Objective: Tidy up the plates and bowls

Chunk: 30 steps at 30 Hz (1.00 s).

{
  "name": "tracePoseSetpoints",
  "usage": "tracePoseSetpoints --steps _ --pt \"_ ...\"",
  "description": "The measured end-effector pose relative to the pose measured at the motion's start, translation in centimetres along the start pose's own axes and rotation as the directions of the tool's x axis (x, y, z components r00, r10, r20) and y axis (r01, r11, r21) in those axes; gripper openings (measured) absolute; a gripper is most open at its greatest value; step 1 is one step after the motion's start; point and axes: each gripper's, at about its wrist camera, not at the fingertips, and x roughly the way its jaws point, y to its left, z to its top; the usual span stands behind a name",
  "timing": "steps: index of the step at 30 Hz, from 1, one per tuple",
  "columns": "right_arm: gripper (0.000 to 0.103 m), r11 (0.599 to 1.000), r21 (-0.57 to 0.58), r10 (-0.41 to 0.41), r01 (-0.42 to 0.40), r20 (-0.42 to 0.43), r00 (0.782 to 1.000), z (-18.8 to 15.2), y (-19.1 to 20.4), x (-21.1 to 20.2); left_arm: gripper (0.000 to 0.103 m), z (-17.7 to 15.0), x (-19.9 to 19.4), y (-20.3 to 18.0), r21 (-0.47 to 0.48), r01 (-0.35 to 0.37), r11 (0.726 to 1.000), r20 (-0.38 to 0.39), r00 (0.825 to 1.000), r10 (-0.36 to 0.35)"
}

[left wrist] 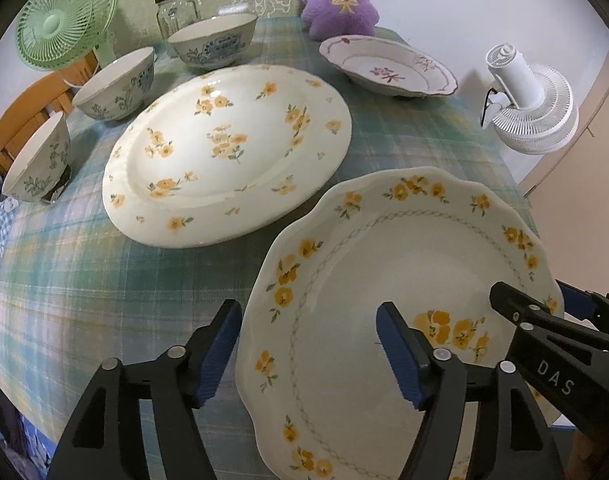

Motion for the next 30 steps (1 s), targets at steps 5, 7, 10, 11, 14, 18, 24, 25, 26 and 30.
tracePoseSetpoints --steps 5,7,10,11,14,18,24,25,26,30 --pt "0.066 1.000 -0.015 0.002 -0.001 0.052 0.999 0.1 0.3 -1.6 0.077 0.2 -0.7 0.0 0.008 -0.007 1.000 0.019 1.000 0.007" --pt "0.071 1.000 -0.023 0.006 -0.004 0.073 0.997 0.1 0.6 -2.5 0.077 0.2 -1.1 0.1 0.010 -0.010 1.000 0.028 1.000 0.009" --pt "0.071 1.000 -0.030 0.008 -0.005 0.103 0.995 0.2 1.0 -3.7 0.077 0.5 -2.0 0.6 0.010 -0.018 1.000 0.051 0.999 0.018" --pt "0.071 1.000 -0.027 0.014 -0.011 0.111 0.994 0.2 1.1 -4.0 0.077 0.6 -2.3 0.7 0.009 -0.020 1.000 0.057 0.998 0.019" --pt "0.071 0.999 -0.026 0.028 -0.024 0.141 0.990 0.2 1.3 -5.2 0.078 0.8 -3.3 1.1 0.014 -0.033 0.999 0.079 0.996 0.032" --pt "0.071 0.999 -0.028 0.036 -0.031 0.184 0.982 0.4 1.7 -6.9 0.079 1.1 -4.9 1.7 0.019 -0.046 0.999 0.120 0.992 0.044" --pt "0.071 0.999 -0.034 0.044 -0.038 0.229 0.972 0.4 2.7 -9.0 0.080 1.4 -6.7 2.9 0.022 -0.049 0.999 0.161 0.986 0.045" --pt "0.071 0.998 -0.035 0.055 -0.048 0.237 0.970 0.4 2.9 -9.3 0.080 1.5 -6.9 3.1 0.019 -0.051 0.999 0.164 0.985 0.047" --pt "0.071 0.997 -0.036 0.070 -0.063 0.243 0.968 0.4 3.1 -9.6 0.080 1.6 -7.1 3.4 0.015 -0.052 0.999 0.166 0.985 0.049" --pt "0.071 0.997 -0.042 0.080 -0.071 0.256 0.963 0.4 4.4 -10.6 0.079 2.0 -7.8 4.4 0.010 -0.055 0.998 0.172 0.984 0.052"
